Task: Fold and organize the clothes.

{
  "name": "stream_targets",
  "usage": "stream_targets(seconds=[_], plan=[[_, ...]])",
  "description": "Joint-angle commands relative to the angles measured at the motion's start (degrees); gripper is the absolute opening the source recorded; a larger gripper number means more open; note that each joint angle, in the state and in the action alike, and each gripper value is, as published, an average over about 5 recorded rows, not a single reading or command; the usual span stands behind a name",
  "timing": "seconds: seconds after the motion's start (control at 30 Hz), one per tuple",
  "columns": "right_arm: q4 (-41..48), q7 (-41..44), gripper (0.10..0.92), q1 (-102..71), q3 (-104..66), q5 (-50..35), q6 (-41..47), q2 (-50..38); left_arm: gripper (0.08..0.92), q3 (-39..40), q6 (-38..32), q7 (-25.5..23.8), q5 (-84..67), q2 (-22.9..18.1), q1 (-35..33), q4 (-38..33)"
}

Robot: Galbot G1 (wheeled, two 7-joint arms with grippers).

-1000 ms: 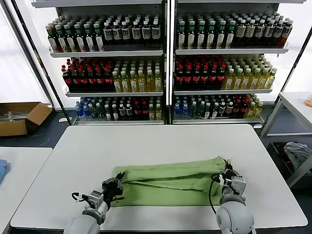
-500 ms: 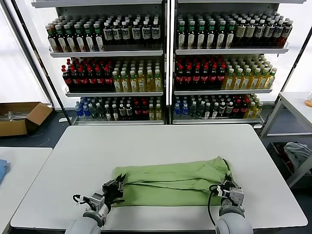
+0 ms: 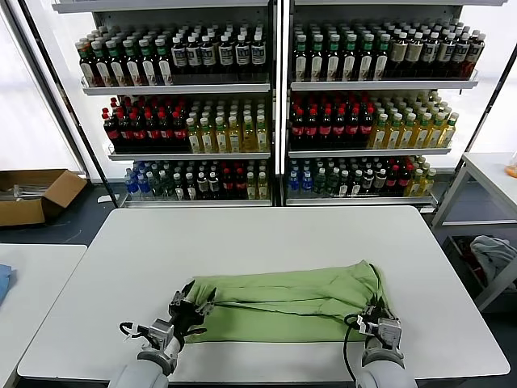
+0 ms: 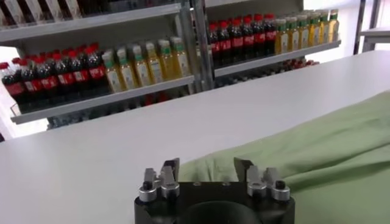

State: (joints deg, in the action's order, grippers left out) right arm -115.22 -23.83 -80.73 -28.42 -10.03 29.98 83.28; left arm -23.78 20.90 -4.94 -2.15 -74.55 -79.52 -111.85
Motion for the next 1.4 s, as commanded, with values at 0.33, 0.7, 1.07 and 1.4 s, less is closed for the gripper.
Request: stream_targets(seconds=[0.33, 0.7, 1.07, 1.4], plan=[[-15.03, -0.35, 0.647, -0.05, -1.43, -4.76, -1.62, -2.35, 0.821, -3.51, 4.26, 4.99, -2.12, -5.75, -3.95, -5.57], [-15.70, -0.49, 0.822, -0.65, 0.04, -4.37, -1.24, -3.02, 0.823, -3.88, 5.83, 6.57, -5.21, -7.58, -2.90, -1.47], [-15.78, -0.75, 0.823, -1.81, 0.18, -4.33, -1.70, -2.67, 0.823, -3.47, 6.81, 6.41, -5.89, -7.92, -2.68, -0.12], [-15.57, -0.99, 0.823, -1.58, 0.18, -4.37, -1.71, -2.76, 0.627, -3.57, 6.92, 5.69, -6.72, -7.79, -3.16, 0.17]])
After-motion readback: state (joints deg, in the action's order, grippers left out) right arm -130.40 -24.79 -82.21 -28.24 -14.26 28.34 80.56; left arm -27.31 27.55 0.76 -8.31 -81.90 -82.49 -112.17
